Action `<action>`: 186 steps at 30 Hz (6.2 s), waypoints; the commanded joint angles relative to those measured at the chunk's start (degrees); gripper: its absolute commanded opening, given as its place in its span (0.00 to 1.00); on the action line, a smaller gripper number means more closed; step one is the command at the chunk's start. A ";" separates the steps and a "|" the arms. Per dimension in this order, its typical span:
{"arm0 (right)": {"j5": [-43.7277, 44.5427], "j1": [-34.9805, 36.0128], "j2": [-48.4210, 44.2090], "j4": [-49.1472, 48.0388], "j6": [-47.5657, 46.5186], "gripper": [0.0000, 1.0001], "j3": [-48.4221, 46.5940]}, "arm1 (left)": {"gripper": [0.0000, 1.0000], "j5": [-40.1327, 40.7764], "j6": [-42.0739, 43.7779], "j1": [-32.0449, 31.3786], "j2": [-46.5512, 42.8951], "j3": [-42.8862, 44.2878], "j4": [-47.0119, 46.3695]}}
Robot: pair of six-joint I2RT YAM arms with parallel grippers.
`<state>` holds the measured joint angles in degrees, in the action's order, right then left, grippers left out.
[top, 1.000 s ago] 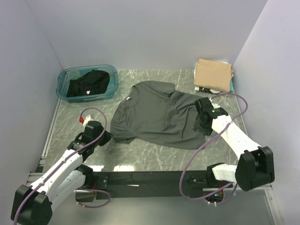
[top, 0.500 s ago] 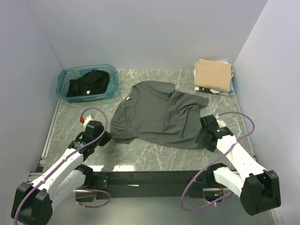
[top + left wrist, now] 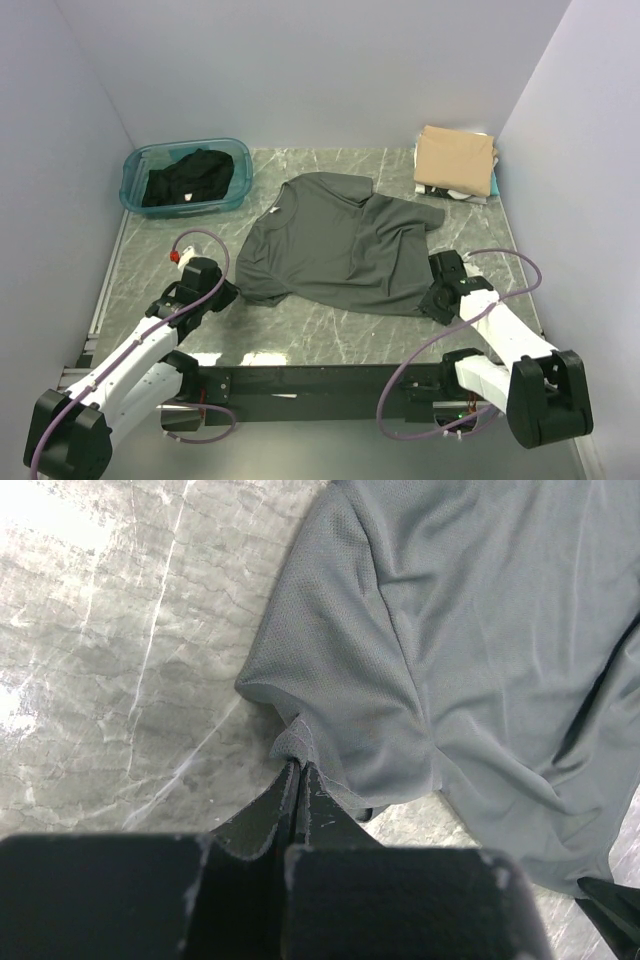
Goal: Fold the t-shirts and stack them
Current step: Flatten the tshirt out, then fold the tshirt
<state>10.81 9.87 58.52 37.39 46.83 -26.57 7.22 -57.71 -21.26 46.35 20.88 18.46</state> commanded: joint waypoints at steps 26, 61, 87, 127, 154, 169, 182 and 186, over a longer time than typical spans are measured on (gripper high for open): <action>6.59 -0.38 -18.87 10.77 -9.12 0.00 -35.73 | 0.01 11.66 4.18 -0.28 -7.59 33.76 4.13; 0.70 -0.55 -21.80 13.25 -13.96 0.00 -53.78 | 0.01 6.21 18.77 1.83 -4.26 52.27 -5.18; -6.06 -13.21 41.57 -17.61 -22.04 0.00 -51.56 | 0.01 2.79 28.09 1.92 72.39 78.34 -14.41; -9.23 -14.70 28.93 -11.63 -23.89 0.00 -40.41 | 0.01 23.19 -5.02 -13.11 31.62 33.97 2.63; 2.11 -14.70 13.65 -7.68 -17.92 0.51 -20.21 | 0.12 23.01 -17.61 -21.28 24.50 21.30 12.91; -18.17 -14.00 5.02 -12.59 -20.73 0.87 -21.42 | 0.99 23.27 -7.61 -21.28 17.37 25.34 11.53; -17.58 -11.01 29.09 -16.90 -21.87 0.89 -28.36 | 0.99 11.68 5.42 -8.99 42.85 37.73 -3.77; -16.00 -11.10 35.16 -16.65 -22.39 0.89 -31.25 | 1.00 8.77 5.94 -5.64 49.61 39.32 -5.36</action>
<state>-6.87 -1.30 91.46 21.98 25.58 -54.06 18.76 -54.22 -29.06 93.73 57.54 16.56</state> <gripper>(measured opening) 0.886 0.994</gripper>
